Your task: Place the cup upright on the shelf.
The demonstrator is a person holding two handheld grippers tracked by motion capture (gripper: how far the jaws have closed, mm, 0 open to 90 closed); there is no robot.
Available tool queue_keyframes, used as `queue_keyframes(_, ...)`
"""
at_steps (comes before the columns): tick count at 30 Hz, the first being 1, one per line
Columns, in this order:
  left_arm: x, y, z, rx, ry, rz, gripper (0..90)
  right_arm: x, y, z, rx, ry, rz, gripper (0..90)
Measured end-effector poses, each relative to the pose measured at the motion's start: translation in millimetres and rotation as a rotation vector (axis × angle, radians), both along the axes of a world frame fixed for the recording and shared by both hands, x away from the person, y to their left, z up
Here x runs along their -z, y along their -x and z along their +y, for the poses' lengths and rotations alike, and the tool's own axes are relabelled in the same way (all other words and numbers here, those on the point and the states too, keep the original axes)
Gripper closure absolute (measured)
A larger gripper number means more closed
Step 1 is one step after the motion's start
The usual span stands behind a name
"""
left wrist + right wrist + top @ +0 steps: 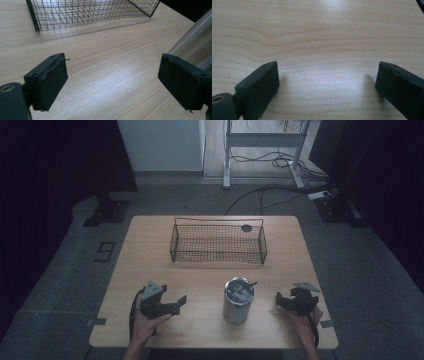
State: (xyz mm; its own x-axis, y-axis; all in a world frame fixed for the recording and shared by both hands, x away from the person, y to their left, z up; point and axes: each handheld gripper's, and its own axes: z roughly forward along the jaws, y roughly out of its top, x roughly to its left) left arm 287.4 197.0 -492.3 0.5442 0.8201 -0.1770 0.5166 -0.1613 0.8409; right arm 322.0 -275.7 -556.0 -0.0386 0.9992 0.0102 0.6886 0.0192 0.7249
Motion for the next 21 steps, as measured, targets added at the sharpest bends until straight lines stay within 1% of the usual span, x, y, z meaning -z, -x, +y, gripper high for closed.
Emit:
queue_keyframes(2,-1.8,1.5,-0.4,-0.003,0.003,-0.012,9.2,0.0,0.0,0.0,0.0,0.0,0.0,4.7)
queue_keyframes(4,-3.8,2.6,-0.7,0.005,0.014,-0.014,9.4,0.0,0.0,0.0,0.0,0.0,0.0,4.8)
queue_keyframes(10,-10.1,6.9,-3.8,0.035,0.027,-0.023,9.4,0.0,0.0,0.0,0.0,0.0,0.0,4.8)
queue_keyframes(11,-12.8,9.0,-5.8,0.054,0.043,-0.021,9.4,0.0,0.0,0.0,0.0,0.0,0.0,4.8)
queue_keyframes(12,-14.2,10.2,-7.0,0.063,0.048,-0.023,9.4,0.0,0.0,0.0,0.0,0.0,0.0,4.8)
queue_keyframes(15,-17.8,13.6,-11.4,0.083,0.045,-0.034,9.4,0.0,0.0,0.0,0.0,0.0,0.0,4.7)
queue_keyframes(21,-21.7,18.4,-18.7,0.102,0.029,-0.053,9.4,0.0,0.0,0.0,0.0,0.0,0.0,4.8)
